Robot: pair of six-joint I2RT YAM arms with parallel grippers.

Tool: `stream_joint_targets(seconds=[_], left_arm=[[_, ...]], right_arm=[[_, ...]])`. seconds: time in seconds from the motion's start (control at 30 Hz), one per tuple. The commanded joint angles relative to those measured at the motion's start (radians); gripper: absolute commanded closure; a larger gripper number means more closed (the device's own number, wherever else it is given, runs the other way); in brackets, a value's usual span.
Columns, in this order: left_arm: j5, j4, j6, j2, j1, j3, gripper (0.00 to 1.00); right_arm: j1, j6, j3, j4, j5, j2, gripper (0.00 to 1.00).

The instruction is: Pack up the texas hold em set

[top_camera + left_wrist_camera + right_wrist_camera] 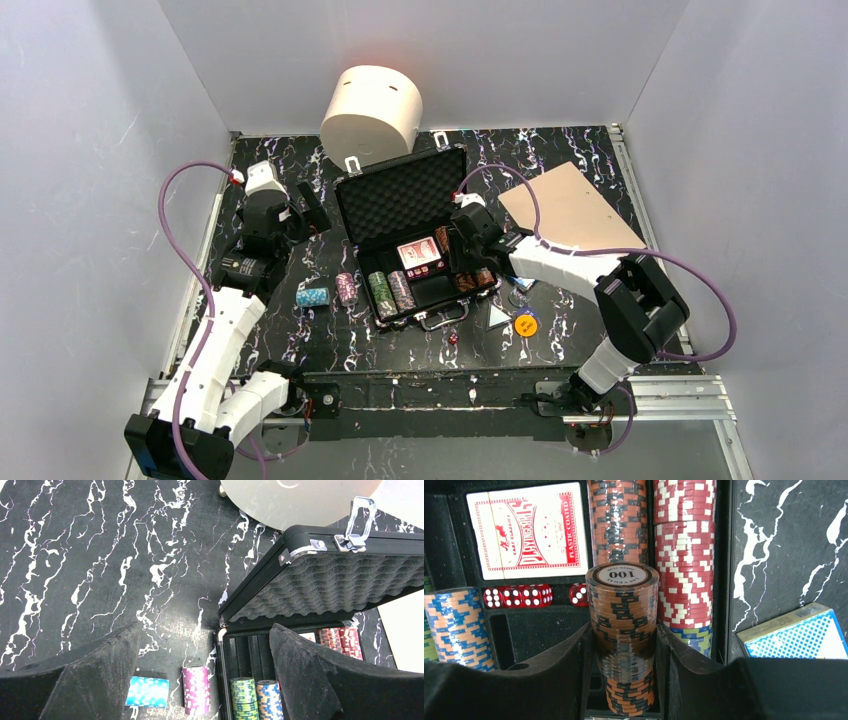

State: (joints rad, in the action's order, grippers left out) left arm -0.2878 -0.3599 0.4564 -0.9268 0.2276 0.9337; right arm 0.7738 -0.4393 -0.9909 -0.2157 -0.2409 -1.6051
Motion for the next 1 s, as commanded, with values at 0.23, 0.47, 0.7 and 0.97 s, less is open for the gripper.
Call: stream_joint_targets(seconds=[0.23,0.47,0.7,0.97], left_arm=[[-0.010,-0.010,0.002,0.024,0.004,-0.024,0.02],[-0.014,-0.013,-0.001,0.029,0.004,-0.030,0.02],[-0.016,-0.013,-0.004,0.028,0.003,-0.029,0.02],[-0.014,-0.014,-0.012,0.029,0.004,-0.026,0.02]], right_arm=[[0.006,0.065,-0.035,-0.063,0.085,0.035,0.76],[0.006,0.061,-0.097,-0.150,0.092,-0.029,0.76],[0.006,0.059,-0.146,-0.215,0.116,-0.080,0.74],[0.006,0.068,-0.196,-0.247,0.065,-0.111,0.56]])
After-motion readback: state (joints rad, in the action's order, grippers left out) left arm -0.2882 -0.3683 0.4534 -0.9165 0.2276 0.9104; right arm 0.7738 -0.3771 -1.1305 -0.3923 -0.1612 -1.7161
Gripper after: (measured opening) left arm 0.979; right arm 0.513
